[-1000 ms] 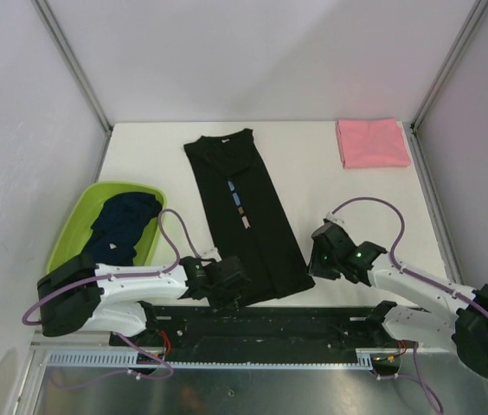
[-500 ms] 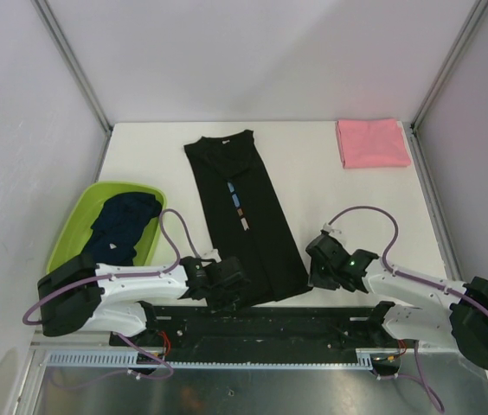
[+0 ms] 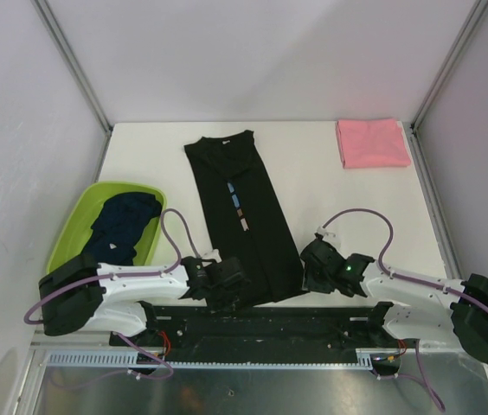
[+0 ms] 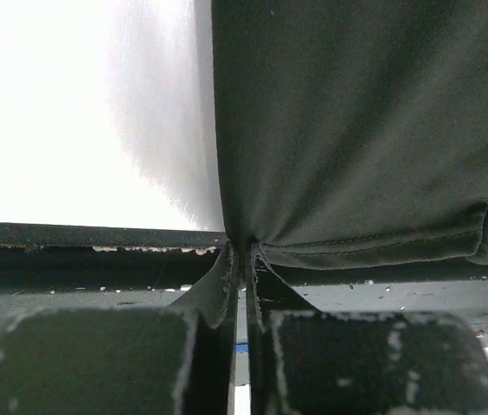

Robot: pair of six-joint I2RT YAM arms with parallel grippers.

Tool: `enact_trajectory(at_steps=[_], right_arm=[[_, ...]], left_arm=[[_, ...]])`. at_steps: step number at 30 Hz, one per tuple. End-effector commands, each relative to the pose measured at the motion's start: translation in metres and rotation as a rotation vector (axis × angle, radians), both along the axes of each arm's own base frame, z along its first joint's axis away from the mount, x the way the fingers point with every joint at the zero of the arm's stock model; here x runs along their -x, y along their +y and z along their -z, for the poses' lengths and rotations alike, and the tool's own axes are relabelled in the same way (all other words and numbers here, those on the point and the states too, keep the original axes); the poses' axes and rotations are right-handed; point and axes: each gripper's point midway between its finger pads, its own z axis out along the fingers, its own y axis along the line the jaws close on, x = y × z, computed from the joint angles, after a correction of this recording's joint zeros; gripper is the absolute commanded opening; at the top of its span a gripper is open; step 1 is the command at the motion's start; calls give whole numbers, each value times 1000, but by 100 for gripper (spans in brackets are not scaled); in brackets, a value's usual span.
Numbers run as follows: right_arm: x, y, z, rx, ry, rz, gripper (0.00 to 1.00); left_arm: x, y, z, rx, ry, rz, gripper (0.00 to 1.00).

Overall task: Fold and stack the t-shirts
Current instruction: Grab the bottom of the folded rectangular tshirt with both arms

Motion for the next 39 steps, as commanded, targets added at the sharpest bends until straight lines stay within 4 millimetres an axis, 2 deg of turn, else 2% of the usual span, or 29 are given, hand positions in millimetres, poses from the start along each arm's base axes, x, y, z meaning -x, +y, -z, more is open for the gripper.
enact_trajectory(at_steps=[1, 8, 17, 23, 27, 30, 34, 36, 39], right_arm=[[5, -6, 5, 20, 10, 23, 37], [8, -14, 2, 36, 10, 37, 40], [8, -8, 5, 24, 18, 17, 40], [7, -2, 10, 19, 27, 9, 37], [7, -1, 12, 21, 33, 5, 33], [7, 2, 11, 10, 32, 3, 29], [7, 3, 9, 0, 32, 5, 11], [7, 4, 6, -6, 29, 5, 3], [7, 5, -1, -18, 23, 1, 0]], left_arm=[[0, -1, -4, -19, -11, 43, 4], [-1, -2, -9, -6, -21, 57, 12], [-2, 1, -13, 7, -41, 51, 30], [-4, 0, -13, -2, -49, 54, 33], [-7, -3, -13, -6, -56, 61, 30], [-7, -3, -14, -8, -58, 60, 24], [-8, -5, -17, 4, -64, 60, 5], [-9, -6, -21, 20, -75, 61, 1], [-11, -9, -30, 54, -97, 65, 0]])
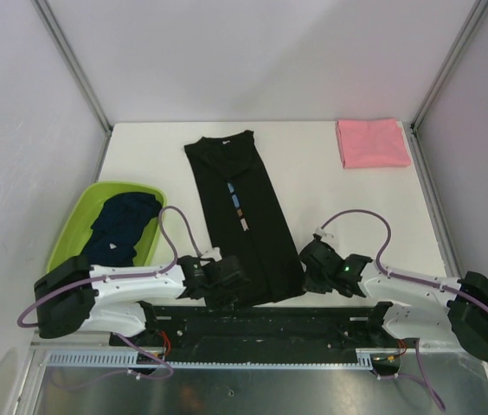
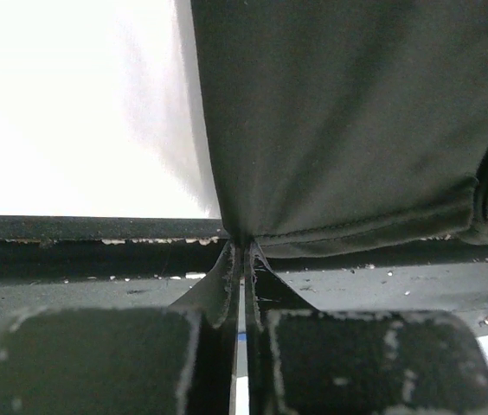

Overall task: Fold and stack the t-shirts
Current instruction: Grab the bottom of the folded rectangular tshirt with both arms

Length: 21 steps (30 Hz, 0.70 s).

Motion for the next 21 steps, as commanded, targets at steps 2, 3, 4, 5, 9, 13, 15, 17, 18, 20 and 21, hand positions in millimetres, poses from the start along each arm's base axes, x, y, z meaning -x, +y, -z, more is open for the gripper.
enact_trajectory(at_steps=[2, 3, 4, 5, 9, 13, 15, 17, 18, 20, 21], right_arm=[[5, -2, -11, 1, 4, -3, 0], [4, 0, -17, -6, -6, -4, 0], [2, 2, -23, -12, -17, -5, 0], [-1, 4, -30, -20, -31, -9, 0], [-20, 13, -54, -32, -96, -13, 0], [-55, 28, -77, -49, -158, -7, 0], [-75, 38, -85, -63, -177, -3, 0], [-98, 48, -92, -67, -204, 3, 0], [-111, 52, -96, -67, -219, 8, 0], [-136, 62, -100, -75, -244, 16, 0], [-150, 67, -102, -80, -255, 24, 0]], left_arm=[[-12, -13, -31, 87, -89, 17, 0], [-14, -13, -34, 96, -100, 16, 0], [-15, -13, -37, 101, -112, 15, 0], [-17, -13, -40, 105, -126, 13, 0], [-29, -10, -49, 111, -167, -7, 0], [-54, -3, -58, 108, -216, -45, 0], [-72, 2, -65, 101, -250, -70, 0], [-94, 7, -73, 87, -289, -88, 0], [-105, 9, -76, 76, -307, -92, 0], [-130, 13, -83, 58, -343, -111, 0], [-143, 15, -86, 50, -362, -119, 0]])
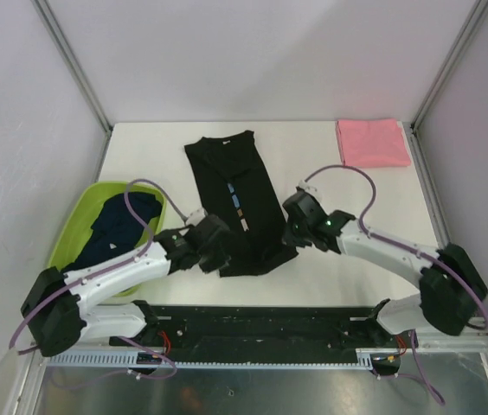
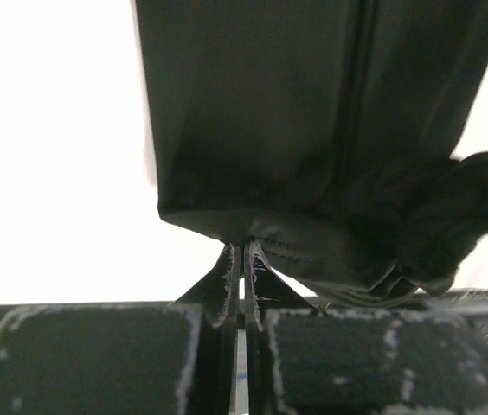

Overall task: Fold and stack the t-shirts
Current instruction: Grab the bottom of the folded rectangular tshirt with both arms, then fold the folded rectangular tshirt in 1/3 of the way

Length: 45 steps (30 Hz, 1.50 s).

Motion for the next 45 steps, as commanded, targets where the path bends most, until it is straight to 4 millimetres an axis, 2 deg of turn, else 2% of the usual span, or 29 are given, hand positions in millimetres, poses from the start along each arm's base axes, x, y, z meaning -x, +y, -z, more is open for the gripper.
enact_trajectory(at_steps=[1, 7, 13, 17, 20, 25, 31, 41, 45], right_arm=[[-66, 27, -22, -40, -118, 1, 0], [-146, 48, -15, -66, -160, 44, 0], [-229, 67, -18, -89, -221, 75, 0], [-268, 74, -11, -81, -219, 85, 0], [-288, 76, -7, -88, -218, 91, 0], [-305, 74, 0, -104, -209, 96, 0], [-311, 71, 13, -116, -186, 82, 0], [-318, 69, 14, -127, -197, 74, 0], [-319, 75, 12, -143, -195, 46, 0]], left_arm=[[-64, 6, -26, -50, -152, -12, 0], [-137, 19, -33, -86, -216, -87, 0], [-204, 31, -34, -125, -256, -159, 0], [-236, 42, -28, -140, -247, -203, 0], [-255, 50, -22, -144, -235, -222, 0], [-273, 57, -10, -141, -207, -241, 0], [-285, 65, 0, -140, -189, -261, 0], [-289, 75, 4, -144, -179, -292, 0], [-289, 81, 5, -152, -179, -310, 0]])
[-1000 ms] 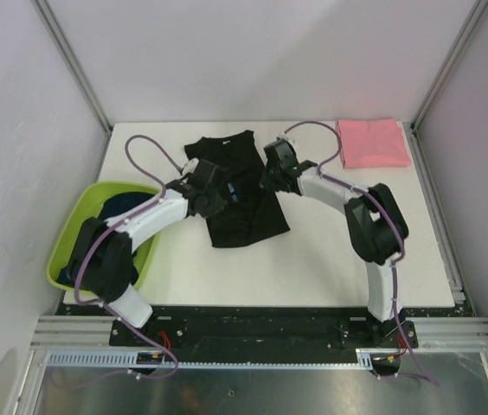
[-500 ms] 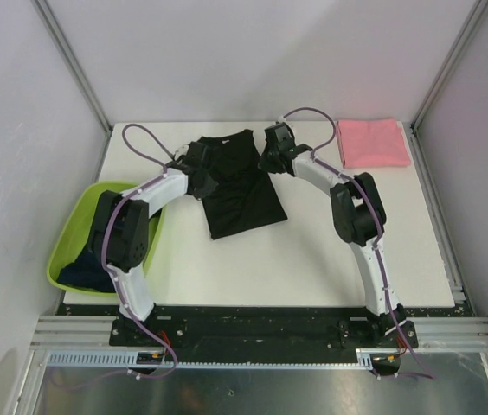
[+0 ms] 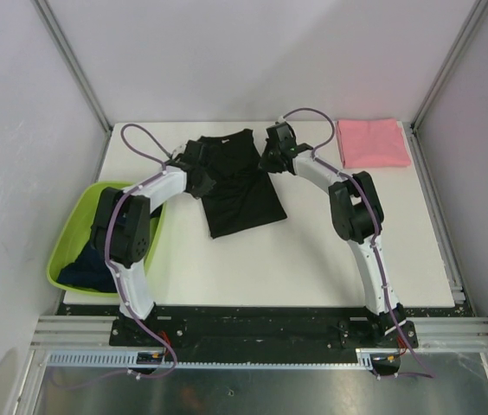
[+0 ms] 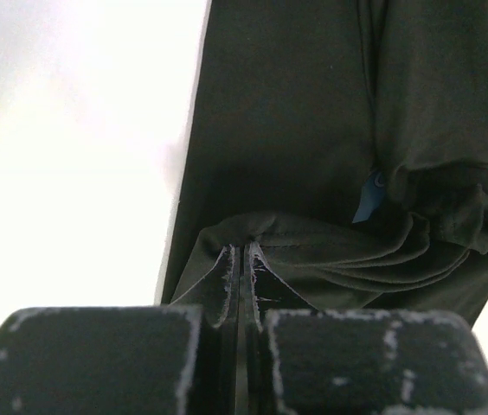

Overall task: Fold and stack the t-shirts
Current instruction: Fold the folded rectangular tshirt in 1/3 of the way

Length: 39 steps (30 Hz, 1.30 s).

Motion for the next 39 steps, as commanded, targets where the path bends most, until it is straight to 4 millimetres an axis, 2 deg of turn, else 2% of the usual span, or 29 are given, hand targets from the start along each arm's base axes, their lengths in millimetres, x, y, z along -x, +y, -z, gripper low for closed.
enact_trajectory(at_steps=[1, 6, 7, 8, 10, 11, 13, 15, 17, 18, 20, 24, 27, 32, 39], right_arm=[[-16, 9, -24, -35, -67, -33, 0], [-18, 10, -24, -39, -64, -46, 0], [-18, 10, -24, -40, -63, -49, 1], [-19, 9, -24, -39, -62, -52, 5], [-19, 9, -26, -30, -65, -63, 20], [-20, 8, -29, -23, -72, -69, 29], [-21, 4, -37, -6, -83, -75, 44], [-22, 2, -47, 0, -92, -81, 52], [-20, 1, -57, 6, -99, -81, 54], [-18, 0, -60, 15, -102, -83, 53], [-11, 0, -67, 36, -107, -88, 51], [10, 10, -62, 61, -94, -130, 37], [23, 16, -48, 70, -74, -156, 26], [24, 28, -30, 51, -65, -201, 19], [6, 35, -14, 56, -68, -205, 18]], left_arm=[[-16, 9, -17, -1, -58, -29, 0], [-18, 13, -14, -1, -51, -33, 0], [-19, 12, -13, 1, -51, -28, 3], [-20, 13, -14, -1, -53, -23, 9], [-24, 16, -20, -7, -68, -23, 18], [-25, 19, -25, -10, -81, -25, 27], [-31, 25, -40, -21, -116, -12, 51], [-35, 29, -56, -35, -153, 16, 64], [-34, 32, -72, -46, -186, 35, 69], [-31, 31, -76, -42, -193, 43, 69], [-24, 29, -79, -24, -192, 59, 62], [-6, 9, -64, 47, -139, 132, 30], [7, -9, -51, 77, -100, 180, 16], [13, -34, -28, 118, -37, 232, 11], [-6, -50, -9, 153, -1, 252, 9]])
